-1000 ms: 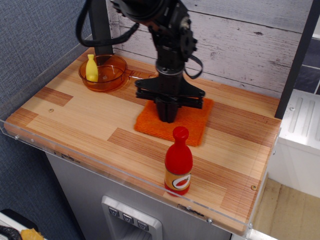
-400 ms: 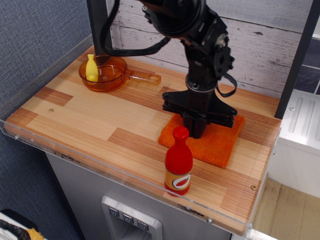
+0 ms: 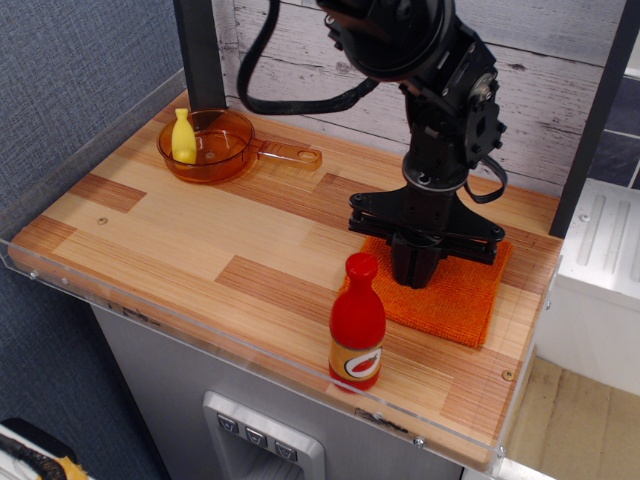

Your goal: Move the red napkin to the right side of the table.

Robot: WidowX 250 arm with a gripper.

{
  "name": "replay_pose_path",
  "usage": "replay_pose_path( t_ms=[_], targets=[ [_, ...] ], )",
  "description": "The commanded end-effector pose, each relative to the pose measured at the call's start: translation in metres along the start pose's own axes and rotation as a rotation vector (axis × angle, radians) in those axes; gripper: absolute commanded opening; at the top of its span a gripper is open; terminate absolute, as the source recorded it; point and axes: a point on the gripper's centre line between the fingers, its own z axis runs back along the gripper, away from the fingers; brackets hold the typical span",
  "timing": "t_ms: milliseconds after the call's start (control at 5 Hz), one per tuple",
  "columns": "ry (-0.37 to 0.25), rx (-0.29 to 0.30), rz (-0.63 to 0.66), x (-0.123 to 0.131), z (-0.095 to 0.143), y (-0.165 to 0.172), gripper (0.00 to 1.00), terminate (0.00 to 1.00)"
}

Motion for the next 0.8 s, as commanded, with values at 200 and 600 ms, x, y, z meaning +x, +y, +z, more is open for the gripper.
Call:
replay_pose_path(
  t_ms=[200,600],
  targets=[
    [-0.023,-0.013,-0.083,-0.002,0.012,-0.021,0.0,0.0],
    [-0.124,-0.021,-0.047,0.004,0.025,-0.015,1.0,0.0]
  ],
)
